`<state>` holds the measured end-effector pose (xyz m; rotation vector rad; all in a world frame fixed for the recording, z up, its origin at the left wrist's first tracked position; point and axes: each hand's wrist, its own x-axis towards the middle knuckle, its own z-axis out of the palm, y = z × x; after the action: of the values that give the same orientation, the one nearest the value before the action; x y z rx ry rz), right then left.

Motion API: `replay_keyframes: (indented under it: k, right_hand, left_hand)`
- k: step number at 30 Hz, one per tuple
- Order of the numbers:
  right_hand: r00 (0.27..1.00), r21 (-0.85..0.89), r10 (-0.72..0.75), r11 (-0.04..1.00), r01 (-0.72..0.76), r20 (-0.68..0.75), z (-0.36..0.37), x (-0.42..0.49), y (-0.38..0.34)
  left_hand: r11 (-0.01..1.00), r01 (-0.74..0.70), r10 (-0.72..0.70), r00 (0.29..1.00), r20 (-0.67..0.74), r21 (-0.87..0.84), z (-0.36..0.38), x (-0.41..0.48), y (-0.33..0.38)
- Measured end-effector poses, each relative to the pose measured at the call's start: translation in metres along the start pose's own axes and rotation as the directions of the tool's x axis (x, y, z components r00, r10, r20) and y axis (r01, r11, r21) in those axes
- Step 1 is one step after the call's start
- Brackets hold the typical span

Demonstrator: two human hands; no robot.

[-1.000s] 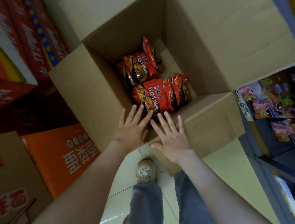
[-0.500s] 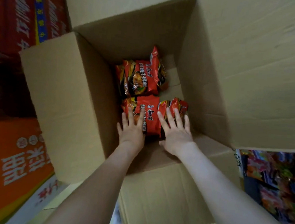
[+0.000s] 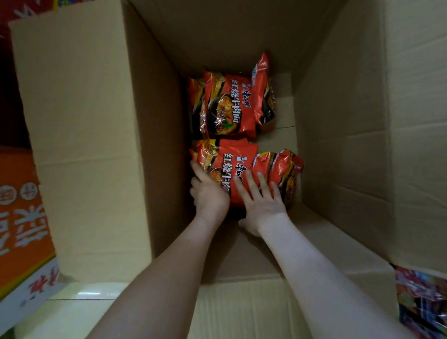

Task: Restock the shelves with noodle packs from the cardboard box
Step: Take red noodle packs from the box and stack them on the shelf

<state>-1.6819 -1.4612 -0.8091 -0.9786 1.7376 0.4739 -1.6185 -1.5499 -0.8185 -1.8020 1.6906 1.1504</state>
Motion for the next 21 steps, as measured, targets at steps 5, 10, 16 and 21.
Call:
replay_keyframes:
  k: [5,10,16,21]
  right_hand:
    - [1.0,0.107,-0.02,0.994,0.021,-0.009,0.001,0.004,0.0]
    - [0.998,0.284,-0.033,0.958,0.044,-0.045,-0.003,0.004,0.001]
    - [0.993,0.803,0.016,0.59,0.082,-0.113,-0.01,-0.004,-0.001]
    - [0.987,0.99,0.158,-0.132,0.049,-0.028,-0.02,-0.029,-0.002]
  left_hand:
    - [0.985,0.161,-0.157,0.986,-0.06,0.068,0.003,0.011,0.008]
    - [0.98,0.184,-0.177,0.98,-0.091,0.071,0.002,0.005,0.013]
    - [0.996,0.045,-0.047,0.999,-0.024,-0.082,-0.009,-0.013,0.023]
    - [0.992,-0.046,0.045,0.999,-0.011,-0.114,-0.027,-0.052,0.043]
